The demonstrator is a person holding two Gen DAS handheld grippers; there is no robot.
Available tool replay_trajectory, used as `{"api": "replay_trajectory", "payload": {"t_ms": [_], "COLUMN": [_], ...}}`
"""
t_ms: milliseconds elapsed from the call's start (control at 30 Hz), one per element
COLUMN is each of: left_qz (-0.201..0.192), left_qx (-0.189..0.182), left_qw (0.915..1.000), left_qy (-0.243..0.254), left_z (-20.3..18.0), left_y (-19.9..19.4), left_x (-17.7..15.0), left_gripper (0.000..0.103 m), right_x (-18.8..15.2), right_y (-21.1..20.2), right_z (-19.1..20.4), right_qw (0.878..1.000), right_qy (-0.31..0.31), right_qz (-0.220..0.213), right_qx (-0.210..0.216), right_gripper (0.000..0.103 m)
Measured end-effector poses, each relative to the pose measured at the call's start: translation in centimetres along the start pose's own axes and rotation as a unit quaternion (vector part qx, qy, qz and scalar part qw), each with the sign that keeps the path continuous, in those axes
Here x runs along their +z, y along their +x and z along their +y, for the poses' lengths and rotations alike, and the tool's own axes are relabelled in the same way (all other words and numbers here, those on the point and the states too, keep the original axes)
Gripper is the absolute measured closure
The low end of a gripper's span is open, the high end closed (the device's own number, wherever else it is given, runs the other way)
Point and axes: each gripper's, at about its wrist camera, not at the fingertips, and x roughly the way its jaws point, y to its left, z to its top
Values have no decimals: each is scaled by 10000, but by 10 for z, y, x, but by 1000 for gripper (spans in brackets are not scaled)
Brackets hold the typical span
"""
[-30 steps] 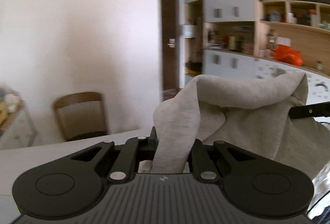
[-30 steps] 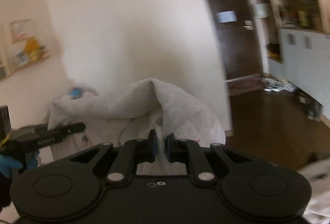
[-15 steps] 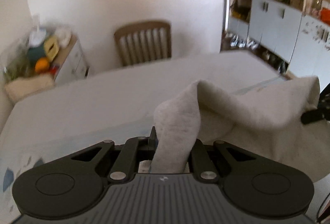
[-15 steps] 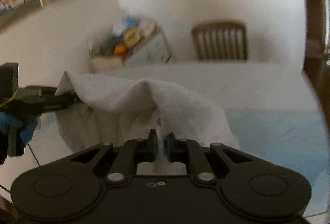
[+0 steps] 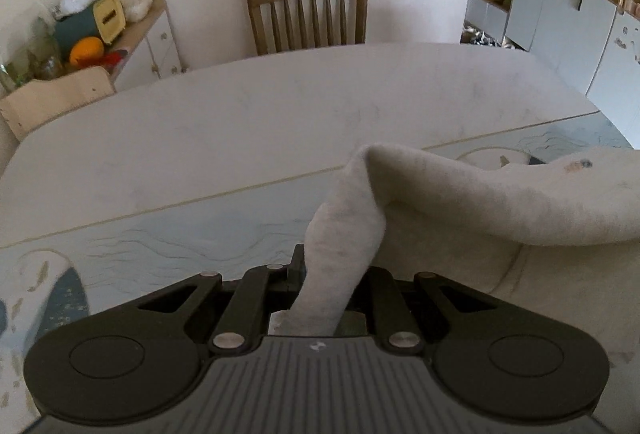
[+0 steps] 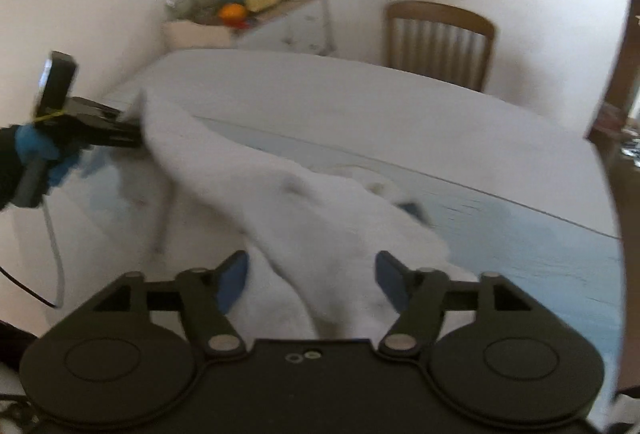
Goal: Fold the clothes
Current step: 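Carry the sweatpants to the table and lay them down with both grippers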
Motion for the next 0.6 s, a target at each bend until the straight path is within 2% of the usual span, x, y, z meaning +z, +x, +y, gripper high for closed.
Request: {"api": "replay_trajectory", "payload": {"t_ms": [100, 267, 400, 467, 500, 533, 600], "left_qz": [150, 677, 1212, 1412, 1465, 1517, 1580], "left_qx": [106, 191, 192, 300, 383, 466, 600], "left_qw": [9998, 9975, 9923, 9894, 9884, 9873, 9855], "left_qy": [19, 86, 189, 180, 107, 34, -132], "left_z": [-4, -11, -11, -10, -9, -8, -6], "left_y": [14, 14, -14, -29, -36, -43, -57], "left_x": [0, -8, -24, -36, -43, -49, -63], "left_gripper": [92, 88, 81, 73, 60, 37, 28], "right_x": [-6, -8, -9, -15, -18, -20, -29], "right_y": [-1, -19, -19, -13, -9, -6, -1], "right_z": [-18, -40, -63, -76, -81, -85, -91], "right_qw": [9998, 9978, 9994, 9997, 9997, 9997, 9996], "right_qy": [153, 206, 32, 55, 76, 107, 96], "right_qz": [137, 38, 93, 169, 195, 208, 239], "right_qx": [39, 634, 318, 151, 105, 103, 138], "right_gripper": [0, 0, 0, 0, 0, 0, 0]}}
